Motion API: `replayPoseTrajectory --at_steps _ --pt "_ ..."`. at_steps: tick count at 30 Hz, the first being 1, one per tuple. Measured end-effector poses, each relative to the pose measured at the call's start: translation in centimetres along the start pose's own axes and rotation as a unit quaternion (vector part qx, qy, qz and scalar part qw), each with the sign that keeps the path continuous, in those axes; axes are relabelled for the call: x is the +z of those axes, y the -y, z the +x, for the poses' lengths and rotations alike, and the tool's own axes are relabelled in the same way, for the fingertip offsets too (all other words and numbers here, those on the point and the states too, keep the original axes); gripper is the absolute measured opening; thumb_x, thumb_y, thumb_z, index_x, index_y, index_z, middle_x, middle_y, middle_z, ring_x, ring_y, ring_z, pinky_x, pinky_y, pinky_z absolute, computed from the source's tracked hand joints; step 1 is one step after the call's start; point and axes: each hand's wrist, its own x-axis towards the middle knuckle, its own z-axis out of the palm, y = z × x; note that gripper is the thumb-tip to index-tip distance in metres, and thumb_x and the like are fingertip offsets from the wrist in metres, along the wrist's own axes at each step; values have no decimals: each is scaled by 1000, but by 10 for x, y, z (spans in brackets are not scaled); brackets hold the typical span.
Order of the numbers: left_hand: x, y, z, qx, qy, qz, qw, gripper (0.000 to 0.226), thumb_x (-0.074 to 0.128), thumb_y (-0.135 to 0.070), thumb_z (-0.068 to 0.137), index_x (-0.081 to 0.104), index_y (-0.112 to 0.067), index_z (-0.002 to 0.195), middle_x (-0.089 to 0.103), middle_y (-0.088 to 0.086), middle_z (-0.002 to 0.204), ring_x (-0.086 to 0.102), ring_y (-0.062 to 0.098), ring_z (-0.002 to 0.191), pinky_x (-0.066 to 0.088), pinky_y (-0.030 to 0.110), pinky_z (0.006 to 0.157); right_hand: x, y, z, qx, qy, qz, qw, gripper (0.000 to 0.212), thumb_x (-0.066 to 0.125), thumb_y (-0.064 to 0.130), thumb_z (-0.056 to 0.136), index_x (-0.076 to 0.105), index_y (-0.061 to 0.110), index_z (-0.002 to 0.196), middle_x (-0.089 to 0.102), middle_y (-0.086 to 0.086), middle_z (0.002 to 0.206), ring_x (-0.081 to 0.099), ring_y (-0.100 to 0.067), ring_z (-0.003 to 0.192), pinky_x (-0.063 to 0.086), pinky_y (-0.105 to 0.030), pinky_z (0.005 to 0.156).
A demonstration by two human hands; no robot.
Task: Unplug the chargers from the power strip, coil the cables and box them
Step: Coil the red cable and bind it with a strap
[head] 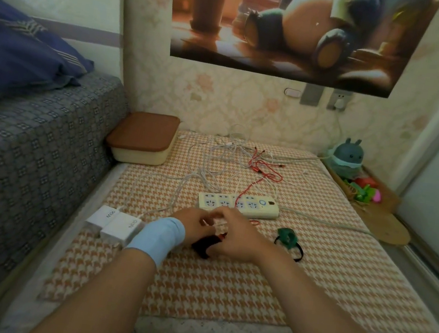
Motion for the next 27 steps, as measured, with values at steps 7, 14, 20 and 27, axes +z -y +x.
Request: replayPoseTrajectory --at_steps 7,14,20,27 --pt "4 -9 3 -5 75 85 994 51 65 -42 88 57 -25 135 55 2 138 55 23 119 44 35 103 3 -9 -14 71 114 -81 988 49 48 14 97 53 29 144 61 -7 136 59 -34 120 52 -49 99" --pt "-2 -25 22 -22 48 137 989 33 59 -41 91 74 -14 102 62 1 88 53 20 77 50 30 77 -25 -39 -16 12 -104 64 992 38 47 1 100 72 21 121 67 2 132 60 -11 120 48 -30 105" --pt "3 -68 35 98 -66 47 992 17 57 -27 96 69 -26 108 66 -4 115 60 16 95 49 30 84 -63 -94 -19 85 -183 -9 979 42 46 -3 97 72 24 116 63 -3 135 61 -20 115 52 -34 96" --pt "49 -109 57 146 150 259 943 87 75 -57 73 35 -31 147 42 -2 147 47 25 128 44 45 104 -68 -143 -22 127 -7 -64 990 63 62 5 88 53 34 144 45 -6 155 54 -29 127 54 -41 96"
